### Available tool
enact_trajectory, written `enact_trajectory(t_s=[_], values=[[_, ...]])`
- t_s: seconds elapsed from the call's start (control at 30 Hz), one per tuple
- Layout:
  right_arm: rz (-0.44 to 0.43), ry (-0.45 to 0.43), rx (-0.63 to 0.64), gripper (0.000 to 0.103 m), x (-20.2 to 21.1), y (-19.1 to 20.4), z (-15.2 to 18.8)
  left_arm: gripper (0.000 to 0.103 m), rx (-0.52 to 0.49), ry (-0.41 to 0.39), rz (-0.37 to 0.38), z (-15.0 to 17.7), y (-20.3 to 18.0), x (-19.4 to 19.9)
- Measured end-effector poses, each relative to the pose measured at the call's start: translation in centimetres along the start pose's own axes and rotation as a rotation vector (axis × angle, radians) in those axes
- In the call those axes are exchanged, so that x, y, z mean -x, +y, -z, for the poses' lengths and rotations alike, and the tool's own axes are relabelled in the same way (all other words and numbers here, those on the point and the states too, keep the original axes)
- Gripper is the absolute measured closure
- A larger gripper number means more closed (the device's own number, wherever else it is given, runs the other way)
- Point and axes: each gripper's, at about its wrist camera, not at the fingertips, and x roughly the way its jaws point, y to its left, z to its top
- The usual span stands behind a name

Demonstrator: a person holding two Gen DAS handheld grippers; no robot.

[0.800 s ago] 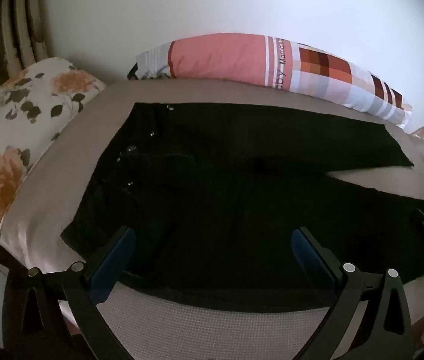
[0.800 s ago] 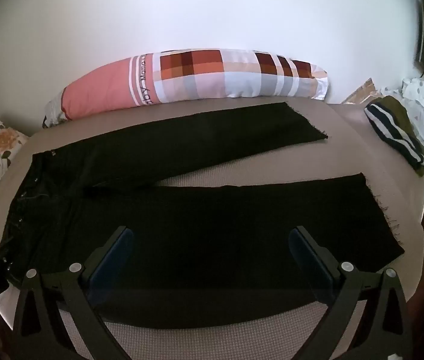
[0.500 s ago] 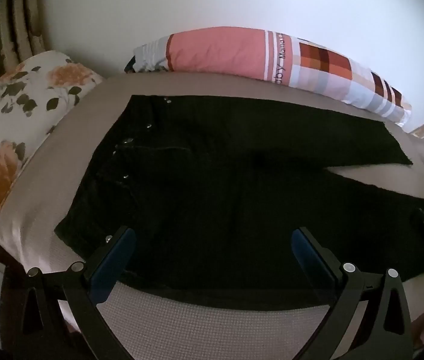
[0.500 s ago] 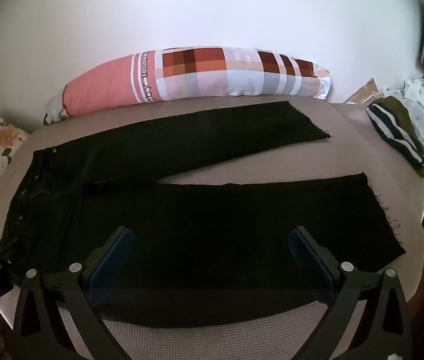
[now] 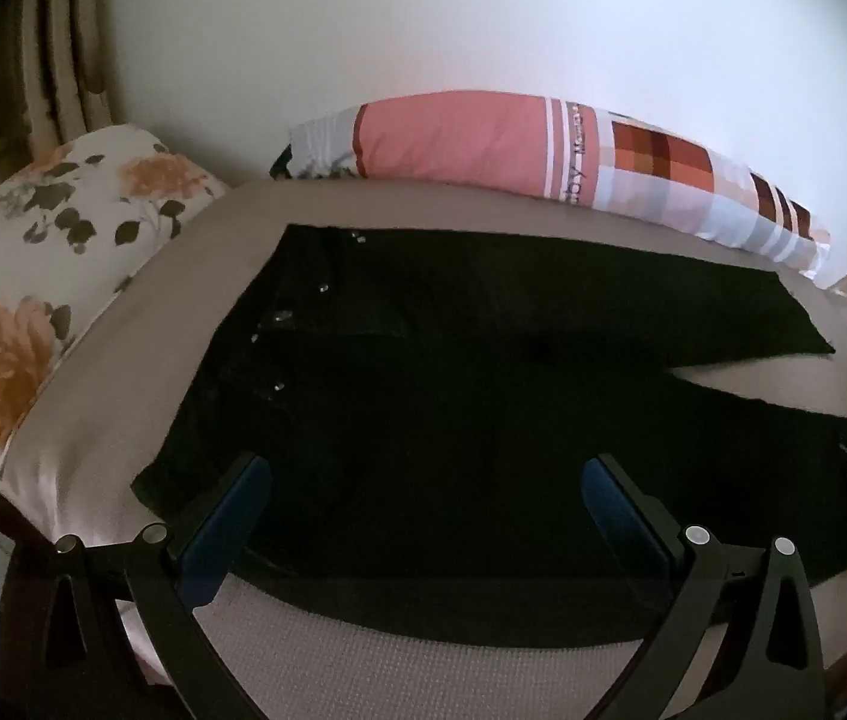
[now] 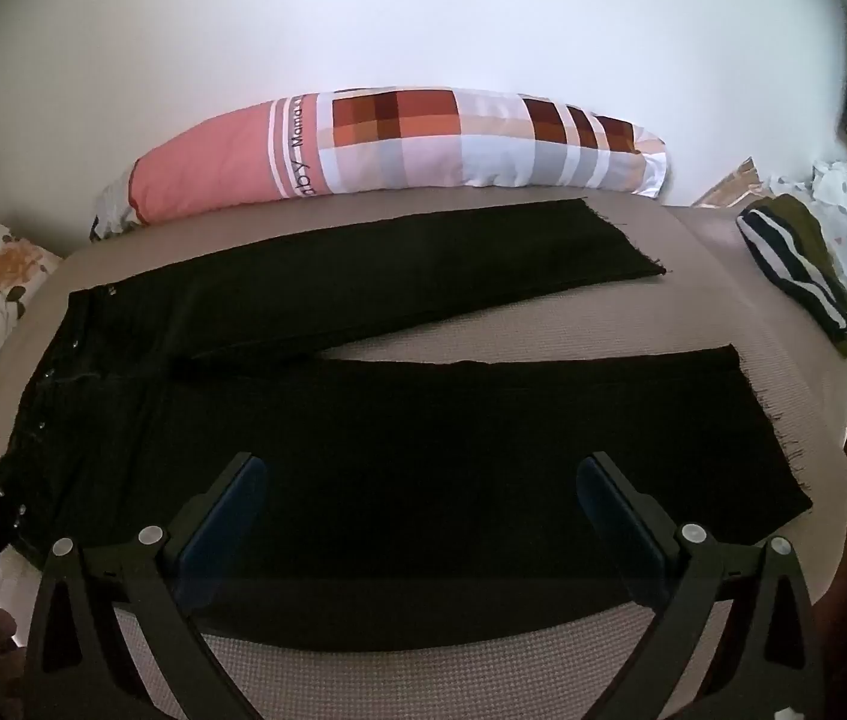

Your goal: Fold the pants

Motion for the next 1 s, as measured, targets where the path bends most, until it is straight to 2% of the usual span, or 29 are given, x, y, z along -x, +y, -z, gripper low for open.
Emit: enact_trajectory(t_s=[0.1, 0.23, 0.37, 1.0], values=[[0.002, 0.003, 0.005, 0.0, -0.4, 0.6, 0.3, 0.0, 0.003, 0.01, 0.012, -0.2, 0.0, 0.0], [0.008, 0.012, 0.012, 0.0, -0.5, 0.8, 0.5, 0.001, -0.017, 0.061, 0.016, -0.3, -0.3, -0.5], [0.008, 0.019, 0.011, 0.0, -0.6, 0.9, 0.4, 0.001, -0.056, 0.065, -0.016, -0.1, -0.9, -0.5], [0.019, 0.03, 0.029, 0.0, -0.7, 1.1, 0.3, 0.001, -0.095, 0.073, -0.01, 0.0, -1.7, -0.4]])
